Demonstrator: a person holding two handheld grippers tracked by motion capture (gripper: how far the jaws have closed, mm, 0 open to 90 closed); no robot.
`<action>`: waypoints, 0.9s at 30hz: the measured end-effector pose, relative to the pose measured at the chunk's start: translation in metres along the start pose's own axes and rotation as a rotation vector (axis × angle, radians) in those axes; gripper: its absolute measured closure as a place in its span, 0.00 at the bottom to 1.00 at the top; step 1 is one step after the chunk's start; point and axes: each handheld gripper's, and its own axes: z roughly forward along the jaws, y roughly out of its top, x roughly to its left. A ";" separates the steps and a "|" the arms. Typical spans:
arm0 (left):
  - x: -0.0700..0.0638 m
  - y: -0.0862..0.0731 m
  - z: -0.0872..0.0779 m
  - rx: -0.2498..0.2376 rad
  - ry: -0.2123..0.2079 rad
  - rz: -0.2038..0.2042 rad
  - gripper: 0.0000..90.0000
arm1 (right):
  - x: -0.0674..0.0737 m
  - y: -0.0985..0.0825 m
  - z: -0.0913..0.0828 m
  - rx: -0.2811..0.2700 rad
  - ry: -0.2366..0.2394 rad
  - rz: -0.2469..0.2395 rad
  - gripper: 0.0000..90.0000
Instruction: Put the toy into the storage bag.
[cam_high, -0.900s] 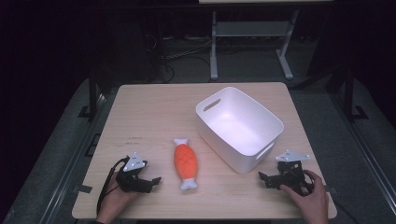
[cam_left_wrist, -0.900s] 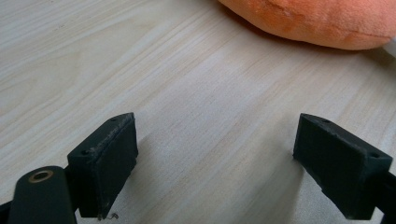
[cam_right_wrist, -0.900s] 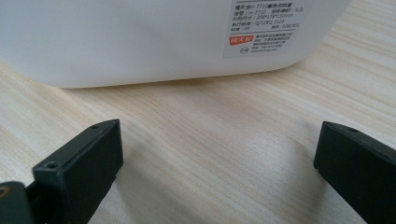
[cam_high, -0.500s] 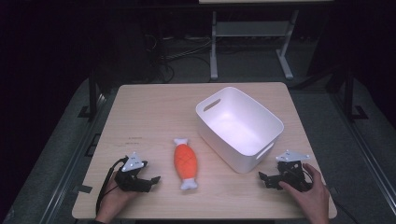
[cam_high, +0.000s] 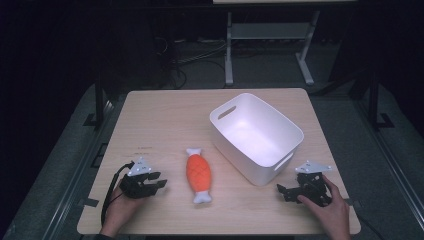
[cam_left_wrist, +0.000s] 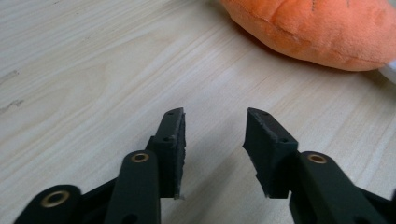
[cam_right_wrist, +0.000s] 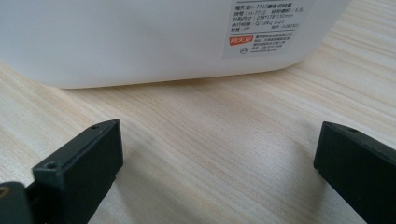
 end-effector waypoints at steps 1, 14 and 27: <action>0.000 0.000 0.000 0.000 0.000 0.000 0.66 | 0.000 0.000 0.000 0.000 0.000 0.000 0.01; 0.003 0.019 0.002 0.022 -0.041 -0.004 0.95 | 0.000 0.000 0.000 0.000 0.000 0.001 0.01; 0.009 0.054 0.012 0.050 -0.036 0.013 1.00 | 0.000 0.000 0.000 0.000 0.000 0.001 0.01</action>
